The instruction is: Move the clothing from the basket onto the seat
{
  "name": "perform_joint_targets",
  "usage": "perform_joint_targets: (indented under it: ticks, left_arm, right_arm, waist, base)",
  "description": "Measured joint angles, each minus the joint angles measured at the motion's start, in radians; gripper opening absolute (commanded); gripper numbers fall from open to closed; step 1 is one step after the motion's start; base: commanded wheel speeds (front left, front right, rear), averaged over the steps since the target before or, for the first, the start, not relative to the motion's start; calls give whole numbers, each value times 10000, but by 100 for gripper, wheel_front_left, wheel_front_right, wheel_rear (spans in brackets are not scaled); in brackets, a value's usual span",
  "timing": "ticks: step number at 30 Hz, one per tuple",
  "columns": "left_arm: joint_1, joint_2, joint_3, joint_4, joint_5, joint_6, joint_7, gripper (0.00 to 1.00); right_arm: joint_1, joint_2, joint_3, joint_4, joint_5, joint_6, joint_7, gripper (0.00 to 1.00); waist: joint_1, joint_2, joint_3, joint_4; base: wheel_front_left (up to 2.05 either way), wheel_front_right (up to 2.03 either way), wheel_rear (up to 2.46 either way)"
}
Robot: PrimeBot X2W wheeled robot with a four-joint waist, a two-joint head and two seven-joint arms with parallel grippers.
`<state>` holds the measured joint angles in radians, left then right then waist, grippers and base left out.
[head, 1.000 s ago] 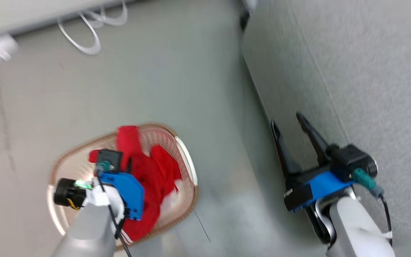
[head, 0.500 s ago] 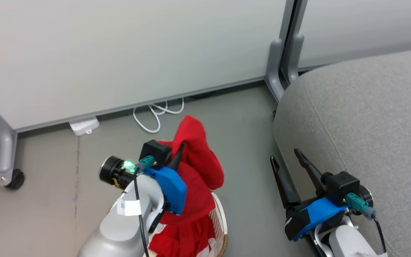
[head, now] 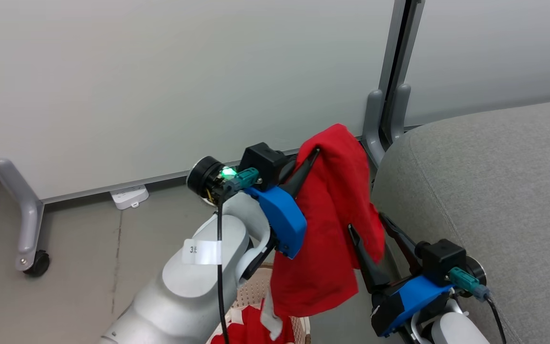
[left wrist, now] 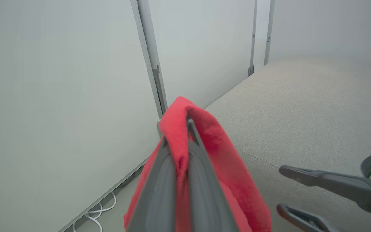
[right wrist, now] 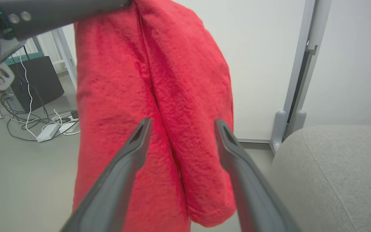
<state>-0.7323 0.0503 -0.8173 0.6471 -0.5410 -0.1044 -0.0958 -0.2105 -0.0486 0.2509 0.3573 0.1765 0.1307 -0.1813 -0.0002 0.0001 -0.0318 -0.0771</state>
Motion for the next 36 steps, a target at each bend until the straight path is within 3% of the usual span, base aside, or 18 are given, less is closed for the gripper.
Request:
perform_joint_targets:
  ticks: [18,35,36]
  left_arm:
    - [-227,-4,-1396,-347,-1162,510,-42,0]
    - [-714,0,-2408,-798,-2282,790,-380,0]
    - [-729,4,-2458,-796,-2337,803,-384,0]
  right_arm:
    - [-169,2,909,-230,362,0,495,100]
    - [-2363,-2,2238,2261,1505,0,466,99]
    - [-2437,0,2297,2406,1532,0,460,46]
  waist:
    - [2,0,22,-153]
    - [3,0,263,146]
    - [3,0,263,147]
  base:
    - [0,0,0]
    - [0,0,0]
    - [0,0,0]
